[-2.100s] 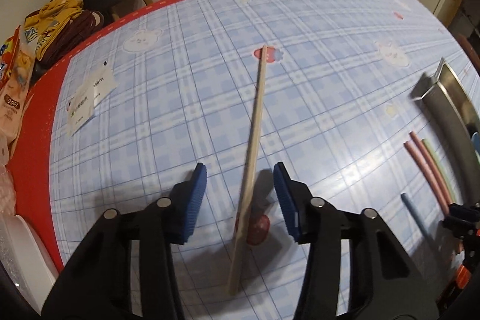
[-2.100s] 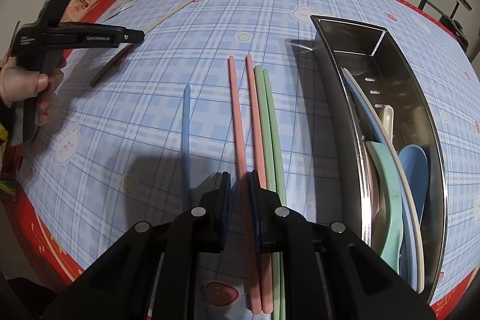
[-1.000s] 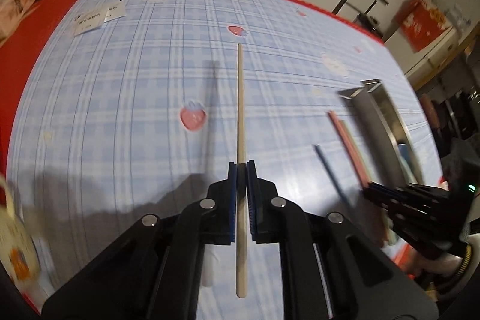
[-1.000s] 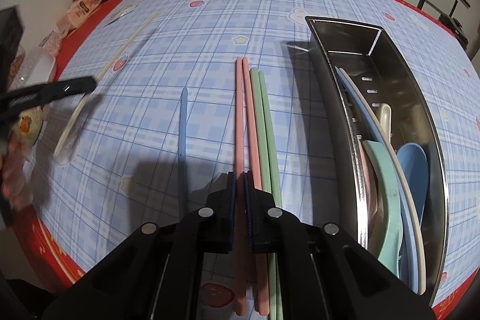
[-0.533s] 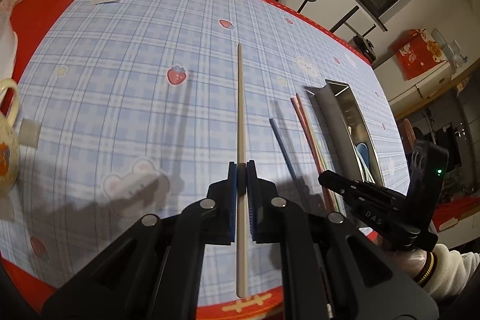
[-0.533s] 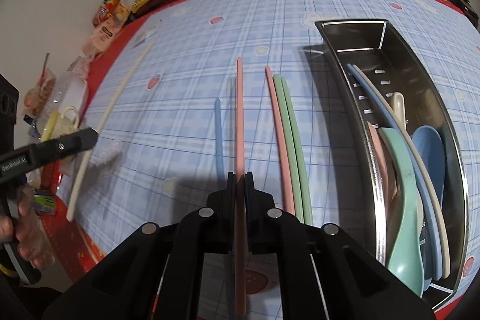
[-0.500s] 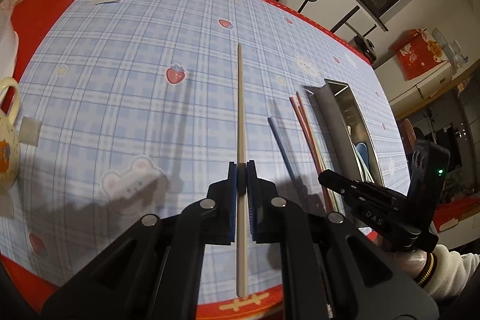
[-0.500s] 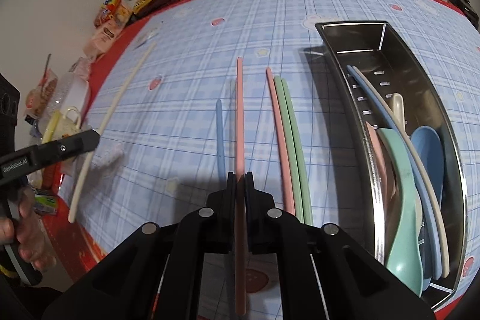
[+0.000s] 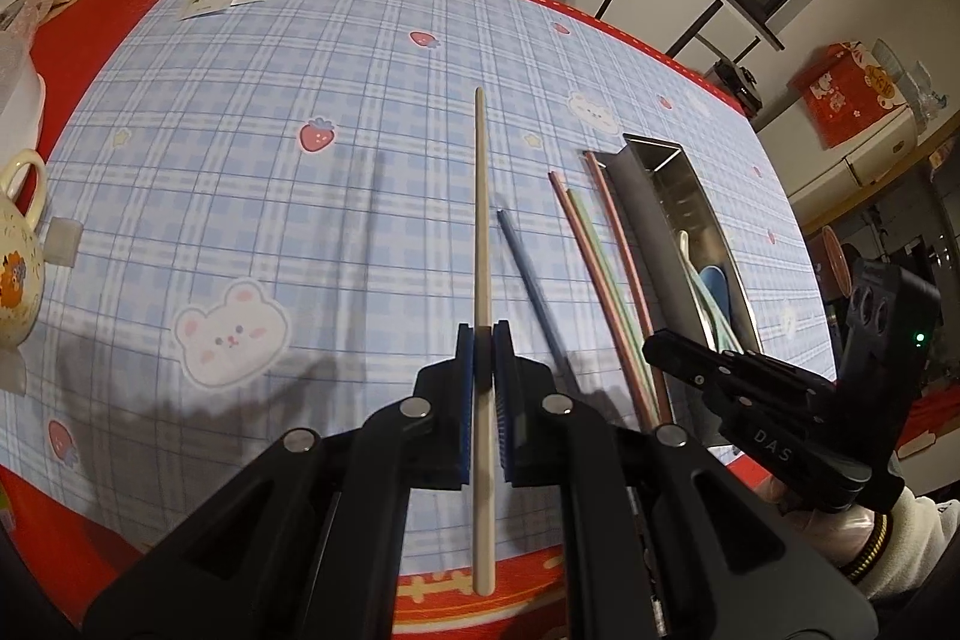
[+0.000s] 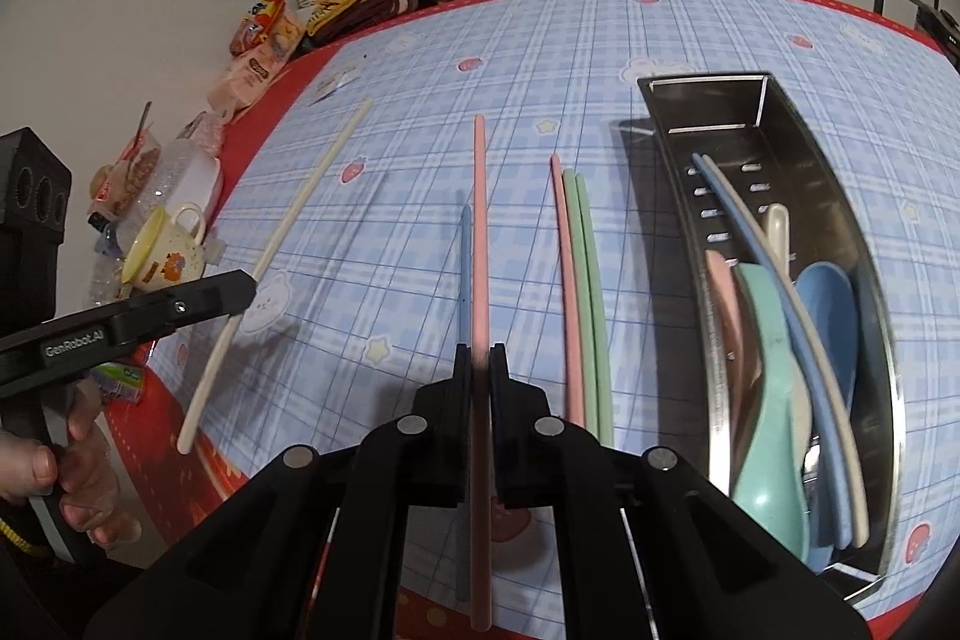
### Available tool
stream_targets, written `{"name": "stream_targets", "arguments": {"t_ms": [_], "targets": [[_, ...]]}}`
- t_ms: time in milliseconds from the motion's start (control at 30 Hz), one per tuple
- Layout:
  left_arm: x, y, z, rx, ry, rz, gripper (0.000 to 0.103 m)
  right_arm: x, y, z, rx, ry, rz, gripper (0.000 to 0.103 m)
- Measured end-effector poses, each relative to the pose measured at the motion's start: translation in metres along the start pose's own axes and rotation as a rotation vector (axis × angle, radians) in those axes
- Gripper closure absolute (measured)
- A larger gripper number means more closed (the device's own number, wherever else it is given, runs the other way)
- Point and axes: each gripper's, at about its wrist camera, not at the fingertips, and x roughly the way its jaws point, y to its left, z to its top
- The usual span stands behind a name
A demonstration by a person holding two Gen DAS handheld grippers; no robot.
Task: Organize utensils
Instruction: 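Carry the pink chopstick into the steel basket while the left tool carries the beige stick there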
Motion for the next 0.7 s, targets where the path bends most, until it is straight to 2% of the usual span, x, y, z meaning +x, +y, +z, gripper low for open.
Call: {"name": "stream_targets", "arguments": {"t_ms": [367,700], "targets": [[0.005,-0.04,0.006,-0.035,-0.022,-0.025,0.093,-0.046,-0.044,0.007,0.015,-0.08,-0.014,0.097],[0.036,-0.11,0.015,-0.064,0.009,-0.134,0.093,-0.07,-0.104,0.016,0.055,-0.072,-0.031,0.097]]}}
